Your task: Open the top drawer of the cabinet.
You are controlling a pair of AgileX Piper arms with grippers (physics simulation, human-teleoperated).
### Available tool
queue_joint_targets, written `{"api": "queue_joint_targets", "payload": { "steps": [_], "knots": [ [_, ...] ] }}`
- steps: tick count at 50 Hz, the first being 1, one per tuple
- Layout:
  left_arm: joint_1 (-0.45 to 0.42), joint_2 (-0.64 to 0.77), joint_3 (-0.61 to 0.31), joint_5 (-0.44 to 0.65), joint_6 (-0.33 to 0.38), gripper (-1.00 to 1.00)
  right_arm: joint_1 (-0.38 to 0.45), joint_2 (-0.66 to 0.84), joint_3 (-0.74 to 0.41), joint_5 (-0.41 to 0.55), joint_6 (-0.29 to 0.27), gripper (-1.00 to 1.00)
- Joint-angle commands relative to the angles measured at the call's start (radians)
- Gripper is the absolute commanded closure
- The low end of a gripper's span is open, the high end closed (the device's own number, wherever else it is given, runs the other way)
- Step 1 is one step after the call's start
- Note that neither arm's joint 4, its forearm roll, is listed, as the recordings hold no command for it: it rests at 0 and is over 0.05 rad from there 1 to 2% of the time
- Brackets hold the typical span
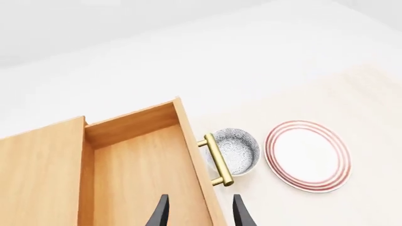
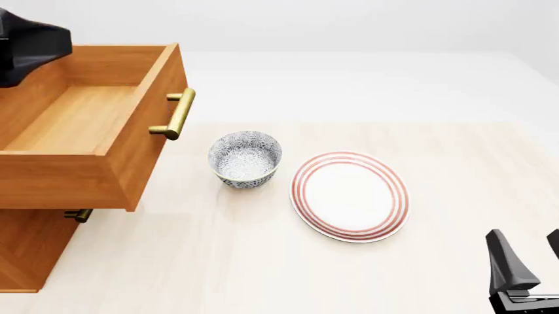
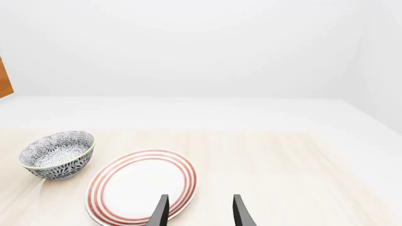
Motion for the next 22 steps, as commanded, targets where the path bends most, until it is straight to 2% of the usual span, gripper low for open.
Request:
{"api": "queue_joint_targets", "payload": {
  "steps": [1, 22],
  "knots": [
    [0.021, -0.031, 0.001, -0.027, 0.004, -1.00, 0.000, 0.000, 0.000, 0.000, 0.000, -1.00],
    [0.053, -0.084, 0.018, -0.074, 0.004, -1.00, 0.000, 0.000, 0.000, 0.000, 0.000, -1.00]
  ]
}}
